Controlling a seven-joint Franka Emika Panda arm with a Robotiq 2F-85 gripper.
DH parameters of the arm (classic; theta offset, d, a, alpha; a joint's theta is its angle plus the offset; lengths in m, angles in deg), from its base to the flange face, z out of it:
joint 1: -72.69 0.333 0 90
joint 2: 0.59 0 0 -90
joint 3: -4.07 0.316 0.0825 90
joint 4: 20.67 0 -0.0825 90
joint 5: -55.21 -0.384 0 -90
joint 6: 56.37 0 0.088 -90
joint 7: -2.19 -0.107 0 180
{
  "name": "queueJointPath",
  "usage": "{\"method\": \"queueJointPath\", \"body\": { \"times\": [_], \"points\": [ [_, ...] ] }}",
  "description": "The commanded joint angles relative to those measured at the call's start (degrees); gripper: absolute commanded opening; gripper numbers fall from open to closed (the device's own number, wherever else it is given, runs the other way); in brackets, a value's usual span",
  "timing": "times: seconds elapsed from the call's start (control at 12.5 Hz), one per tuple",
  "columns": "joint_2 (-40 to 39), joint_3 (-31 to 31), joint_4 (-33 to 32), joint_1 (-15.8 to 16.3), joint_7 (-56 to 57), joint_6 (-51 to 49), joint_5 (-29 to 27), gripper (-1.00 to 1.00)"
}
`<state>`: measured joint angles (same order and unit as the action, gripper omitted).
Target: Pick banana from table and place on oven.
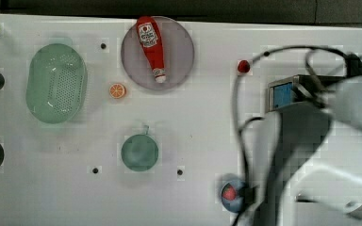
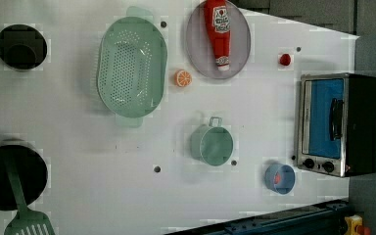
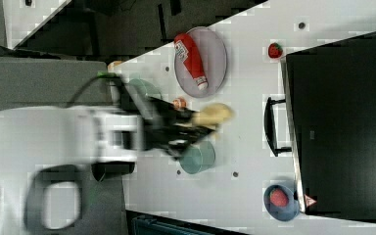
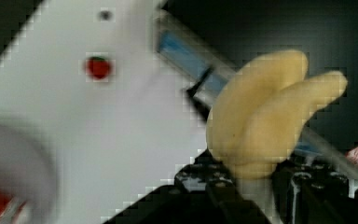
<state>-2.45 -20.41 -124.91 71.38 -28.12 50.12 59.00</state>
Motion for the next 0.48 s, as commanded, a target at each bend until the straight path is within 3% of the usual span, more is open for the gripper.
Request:
{"method": "queueJointPath", "body": {
  "times": [0.08, 0.32, 0.48],
  "points": [
    [-1.51, -5.16, 0.39, -2.47, 13.69, 5.92, 0.63, -0.48],
    [-6.91, -9.74, 0.22, -2.87, 20.42, 9.33, -1.76, -0.48],
    [-10.28, -11.04, 0.12, -3.66, 23.2, 10.19, -8.12, -0.48]
  ]
}}
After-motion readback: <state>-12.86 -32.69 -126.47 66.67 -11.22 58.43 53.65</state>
